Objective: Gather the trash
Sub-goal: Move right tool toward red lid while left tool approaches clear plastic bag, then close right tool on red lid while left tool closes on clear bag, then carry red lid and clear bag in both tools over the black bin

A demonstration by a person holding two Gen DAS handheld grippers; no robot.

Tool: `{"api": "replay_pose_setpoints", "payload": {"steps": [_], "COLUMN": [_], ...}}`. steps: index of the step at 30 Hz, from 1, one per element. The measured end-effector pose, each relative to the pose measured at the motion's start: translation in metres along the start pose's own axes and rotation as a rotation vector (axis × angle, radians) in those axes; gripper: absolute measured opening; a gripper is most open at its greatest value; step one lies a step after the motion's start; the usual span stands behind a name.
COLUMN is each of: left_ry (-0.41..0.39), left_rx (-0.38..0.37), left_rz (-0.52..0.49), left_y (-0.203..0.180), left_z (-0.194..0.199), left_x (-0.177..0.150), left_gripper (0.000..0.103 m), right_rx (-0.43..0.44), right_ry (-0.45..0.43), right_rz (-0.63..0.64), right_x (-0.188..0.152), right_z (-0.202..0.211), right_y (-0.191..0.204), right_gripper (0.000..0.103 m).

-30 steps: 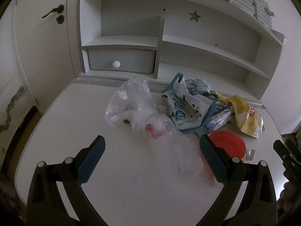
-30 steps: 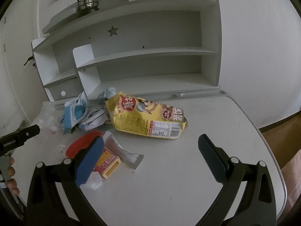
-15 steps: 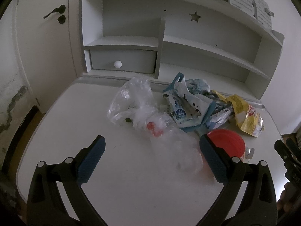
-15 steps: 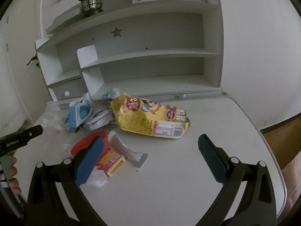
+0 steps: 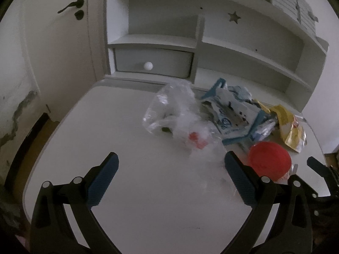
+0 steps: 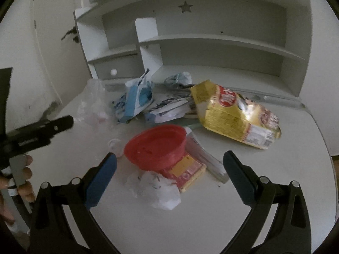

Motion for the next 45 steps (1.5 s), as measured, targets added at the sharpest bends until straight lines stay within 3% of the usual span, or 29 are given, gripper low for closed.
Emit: {"api": "replay_pose_setpoints", "payload": {"steps": [6,9,18,20,21,23,26,27,34,40,45], "left_ry": [0.074,0.066,0.090,0.091,0.094,0.115,0.150,0.139,-0.006,-0.153,-0.170], "left_rx": [-0.056,-0.125,-0.176,-0.185,-0.189,-0.235,-0.324,-0.328,-0.277,-0.256,-0.249], "left_rz": [0.014,-0.032,-0.123,-0.133,-0.132,-0.124,-0.085,-0.082,-0.054,-0.010,-0.022], "left_y": [0.005,-0.009,-0.033,-0.036,-0.036,-0.040,-0.045,-0.045,-0.020,0.001,-0.007], "left_z": [-0.002,-0.005,-0.021,-0.028,-0.031,-0.040,-0.050,-0.049,-0.019,0.030,0.032], "left_x": [-0.012,-0.018,-0.022,-0.021,-0.022,-0.023,-0.026,-0.025,0.007,0.043,0.060], "left_gripper": [0.097,0.097,0.097,0.096,0.092,0.044,0.012,0.008,0.003,0.002,0.002], "right_rx": [-0.018,-0.036,-0.066,-0.052,-0.045,-0.028,-0.011,-0.006,0.028,0.037,0.027], "right_ry": [0.052,0.081,0.116,0.123,0.130,0.131,0.120,0.112,0.005,-0.085,-0.039], "right_rz": [0.059,0.088,0.126,0.122,0.118,0.104,0.090,0.081,0.026,0.004,-0.041], "right_x": [-0.002,-0.002,0.002,0.000,-0.002,-0.002,0.001,0.003,0.034,0.058,0.043], "right_z": [-0.023,-0.035,-0.059,-0.063,-0.063,-0.067,-0.066,-0.066,-0.037,-0.007,-0.022], "right_y": [0.012,0.013,0.012,0.013,0.012,0.014,0.014,0.014,0.007,0.002,-0.020], "right_gripper": [0.097,0.097,0.097,0.086,0.081,0.080,0.079,0.079,0.079,0.079,0.079]}}
Point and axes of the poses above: each gripper's, at about its wrist camera, not at the fingertips, and z roughly against the way its jaws point, y to its left, x to its top, the point moved 10 cm from there along -z, roughly the way its jaws point, and after that the axes turned 5 degrees about -z, right-handed, at the moved point
